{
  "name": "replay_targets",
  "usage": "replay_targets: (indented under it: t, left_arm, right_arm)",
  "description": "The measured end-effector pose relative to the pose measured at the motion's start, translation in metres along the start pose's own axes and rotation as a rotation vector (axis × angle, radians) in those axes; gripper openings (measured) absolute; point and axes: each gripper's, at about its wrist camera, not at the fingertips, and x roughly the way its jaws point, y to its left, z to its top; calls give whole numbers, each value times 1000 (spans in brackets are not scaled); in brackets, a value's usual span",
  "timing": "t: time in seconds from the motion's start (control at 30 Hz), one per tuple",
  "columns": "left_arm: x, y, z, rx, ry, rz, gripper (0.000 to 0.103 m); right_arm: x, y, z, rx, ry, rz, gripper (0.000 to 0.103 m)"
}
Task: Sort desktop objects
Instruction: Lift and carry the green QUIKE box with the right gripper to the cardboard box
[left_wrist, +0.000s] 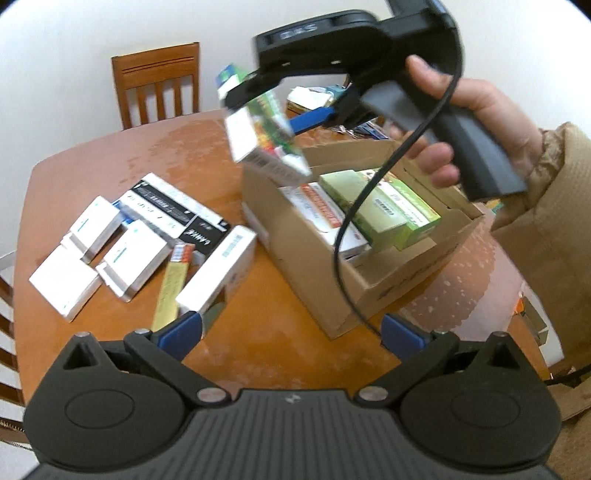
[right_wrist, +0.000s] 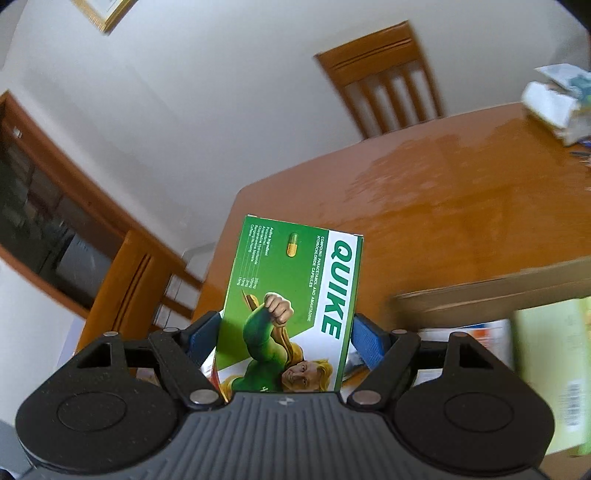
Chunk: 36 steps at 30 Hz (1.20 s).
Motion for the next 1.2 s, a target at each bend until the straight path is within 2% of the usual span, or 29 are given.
replay_targets:
  t: [0.37, 0.53, 0.73, 0.87, 1.1, 1.2]
  left_arm:
    - [17, -23, 13, 18, 19, -36, 103]
    - [22, -27, 16, 22, 32, -29, 103]
    - [24, -27, 18, 18, 38, -25, 103]
    - [22, -24, 16, 8, 31, -36, 103]
    - [20, -16, 10, -15, 28, -43, 103]
    - [19, -12, 9, -22, 28, -42, 103]
  right_arm:
    - [-74, -80, 8, 46, -37, -177, 81]
    - [-85, -97, -1, 45, 4, -216, 81]
    - [-57, -94, -14, 35, 95, -184, 81]
    - [-23, -81, -22, 21, 198, -162, 81]
    - [25, -57, -27, -50, 321, -264, 81]
    - [37, -47, -29, -86, 338, -300, 81]
